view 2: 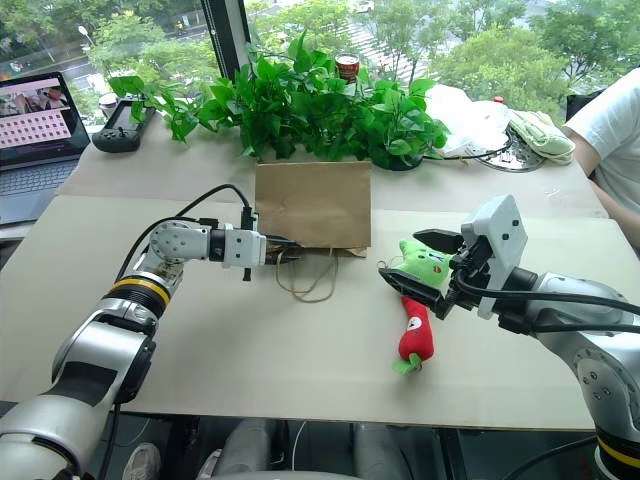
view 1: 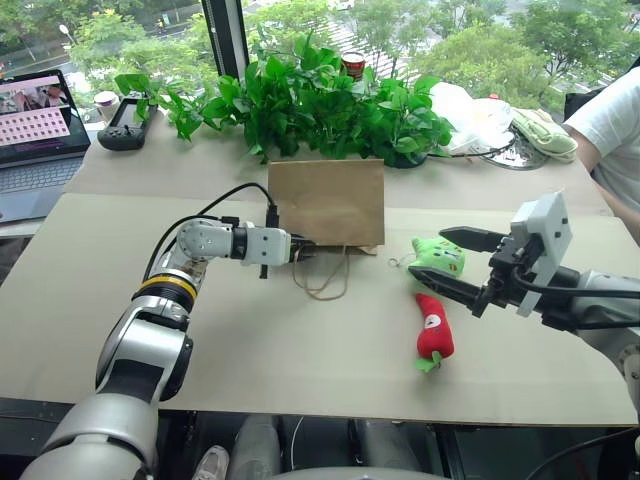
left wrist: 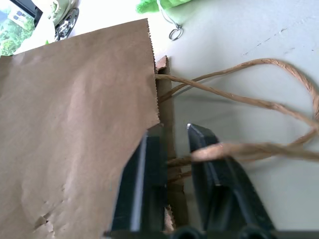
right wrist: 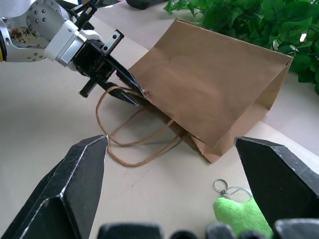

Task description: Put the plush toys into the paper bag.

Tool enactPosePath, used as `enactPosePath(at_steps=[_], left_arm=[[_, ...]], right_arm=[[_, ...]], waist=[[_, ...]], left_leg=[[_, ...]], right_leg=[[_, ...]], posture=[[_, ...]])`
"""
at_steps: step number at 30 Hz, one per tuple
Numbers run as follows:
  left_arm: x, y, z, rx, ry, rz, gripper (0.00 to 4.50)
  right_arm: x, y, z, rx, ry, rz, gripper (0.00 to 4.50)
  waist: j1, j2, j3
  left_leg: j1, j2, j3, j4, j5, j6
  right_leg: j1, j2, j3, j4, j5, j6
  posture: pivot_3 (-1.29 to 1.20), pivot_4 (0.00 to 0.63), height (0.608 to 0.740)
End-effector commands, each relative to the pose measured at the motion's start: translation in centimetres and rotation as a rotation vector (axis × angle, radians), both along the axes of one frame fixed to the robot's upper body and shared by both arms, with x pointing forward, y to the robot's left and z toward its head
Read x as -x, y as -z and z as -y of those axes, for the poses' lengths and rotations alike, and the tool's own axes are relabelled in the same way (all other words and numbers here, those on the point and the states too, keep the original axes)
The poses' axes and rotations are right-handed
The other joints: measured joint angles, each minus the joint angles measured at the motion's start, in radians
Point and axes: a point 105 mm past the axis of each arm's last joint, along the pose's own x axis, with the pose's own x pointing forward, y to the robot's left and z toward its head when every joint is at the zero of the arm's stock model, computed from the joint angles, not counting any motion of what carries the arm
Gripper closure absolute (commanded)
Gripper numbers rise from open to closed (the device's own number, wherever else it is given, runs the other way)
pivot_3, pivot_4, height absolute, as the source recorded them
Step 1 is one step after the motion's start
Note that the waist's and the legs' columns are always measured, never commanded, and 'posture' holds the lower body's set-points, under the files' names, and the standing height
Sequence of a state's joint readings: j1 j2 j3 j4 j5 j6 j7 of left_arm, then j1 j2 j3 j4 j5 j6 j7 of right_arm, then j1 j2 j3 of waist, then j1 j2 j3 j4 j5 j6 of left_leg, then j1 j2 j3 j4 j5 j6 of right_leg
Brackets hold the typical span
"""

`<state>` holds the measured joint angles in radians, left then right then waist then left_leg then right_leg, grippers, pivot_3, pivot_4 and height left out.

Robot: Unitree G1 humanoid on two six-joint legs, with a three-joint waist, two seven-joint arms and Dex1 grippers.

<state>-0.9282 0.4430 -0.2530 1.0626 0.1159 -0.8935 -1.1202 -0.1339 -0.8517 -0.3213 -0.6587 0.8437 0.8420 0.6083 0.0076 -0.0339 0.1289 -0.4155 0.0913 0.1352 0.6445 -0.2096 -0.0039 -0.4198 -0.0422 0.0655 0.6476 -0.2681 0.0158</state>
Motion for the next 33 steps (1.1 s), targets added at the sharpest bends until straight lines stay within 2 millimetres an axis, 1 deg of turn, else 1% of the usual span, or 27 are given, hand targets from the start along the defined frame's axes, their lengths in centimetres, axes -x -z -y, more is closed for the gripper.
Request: enactPosePath(at_steps=[1, 4, 8, 14, 18, 22, 29, 32, 33], left_arm=[[-0.2, -0.9, -0.5, 0.025, -0.011, 0.034, 4.46], [-0.1, -1.2, -0.3, 0.044, -0.004, 0.022, 4.46], [0.3, -2.9, -0.2, 0.130, 0.017, -0.037, 4.46], [1.1, -7.3, -0.9, 0.258, 0.015, -0.137, 4.46], [1.9, -9.3, -1.1, 0.309, 0.010, -0.174, 4.46], [2.4, -9.9, -1.1, 0.318, -0.001, -0.194, 4.46], [2.4, -9.7, -1.0, 0.334, -0.020, -0.217, 4.46], [2.3, -9.6, -1.0, 0.340, -0.025, -0.220, 4.50], [2.2, -9.6, -0.9, 0.340, -0.025, -0.220, 4.50]], right_arm=[[0.0, -0.8, -0.2, 0.009, -0.010, 0.045, 0.00], [-0.1, -0.8, -0.3, 0.009, -0.010, 0.048, 0.00], [-0.3, -0.5, -0.3, 0.013, -0.009, 0.039, 0.00], [-0.6, 0.8, -1.3, 0.008, -0.014, 0.014, 0.00], [-0.9, 1.8, -2.6, 0.005, -0.023, -0.003, 0.00], [-1.4, 3.0, -3.8, 0.009, -0.017, -0.028, 0.00], [-3.2, 4.7, -5.1, -0.005, 0.055, -0.058, 0.00], [-4.1, 5.9, -6.1, 0.008, 0.094, -0.062, 0.71], [-4.2, 6.1, -6.5, 0.010, 0.094, -0.063, 1.06]], waist=[[0.000, 0.000, 0.000], [0.000, 0.000, 0.000], [-0.001, 0.000, 0.000], [-0.010, 0.000, 0.000], [-0.017, 0.001, 0.000], [-0.020, 0.001, 0.000], [-0.020, 0.001, 0.000], [-0.020, 0.001, 0.000], [-0.020, 0.001, 0.000]], left_leg=[[0.000, 0.000, 0.000, 0.000, 0.000, 0.000], [0.000, 0.000, 0.000, 0.000, 0.000, 0.000], [0.000, 0.000, 0.000, 0.000, 0.000, 0.000], [0.000, 0.000, -0.001, 0.000, 0.000, 0.000], [0.000, 0.000, -0.001, 0.000, 0.001, 0.000], [0.000, 0.000, -0.002, 0.001, 0.001, 0.001], [0.000, -0.001, -0.002, 0.001, 0.002, 0.001], [0.000, -0.001, -0.002, 0.001, 0.002, 0.001], [0.000, -0.001, -0.002, 0.001, 0.002, 0.001]], right_leg=[[0.000, 0.000, 0.000, 0.000, 0.000, 0.000], [0.000, 0.000, 0.000, 0.000, 0.000, 0.000], [0.000, 0.000, 0.000, 0.000, 0.000, 0.000], [0.000, 0.000, 0.000, 0.001, 0.000, 0.000], [0.000, 0.000, 0.000, 0.001, 0.000, 0.000], [0.001, 0.000, 0.000, 0.001, 0.000, 0.001], [0.001, 0.000, 0.001, 0.001, 0.000, 0.001], [0.001, 0.000, 0.001, 0.001, 0.000, 0.001], [0.001, 0.000, 0.001, 0.001, 0.000, 0.001]], posture=[[0.00, 0.150, 0.740], [0.00, 0.150, 0.740], [0.00, 0.150, 0.740], [0.00, 0.150, 0.740], [0.00, 0.150, 0.740], [0.00, 0.150, 0.740], [0.00, 0.150, 0.740], [0.00, 0.150, 0.740], [0.00, 0.150, 0.740]])
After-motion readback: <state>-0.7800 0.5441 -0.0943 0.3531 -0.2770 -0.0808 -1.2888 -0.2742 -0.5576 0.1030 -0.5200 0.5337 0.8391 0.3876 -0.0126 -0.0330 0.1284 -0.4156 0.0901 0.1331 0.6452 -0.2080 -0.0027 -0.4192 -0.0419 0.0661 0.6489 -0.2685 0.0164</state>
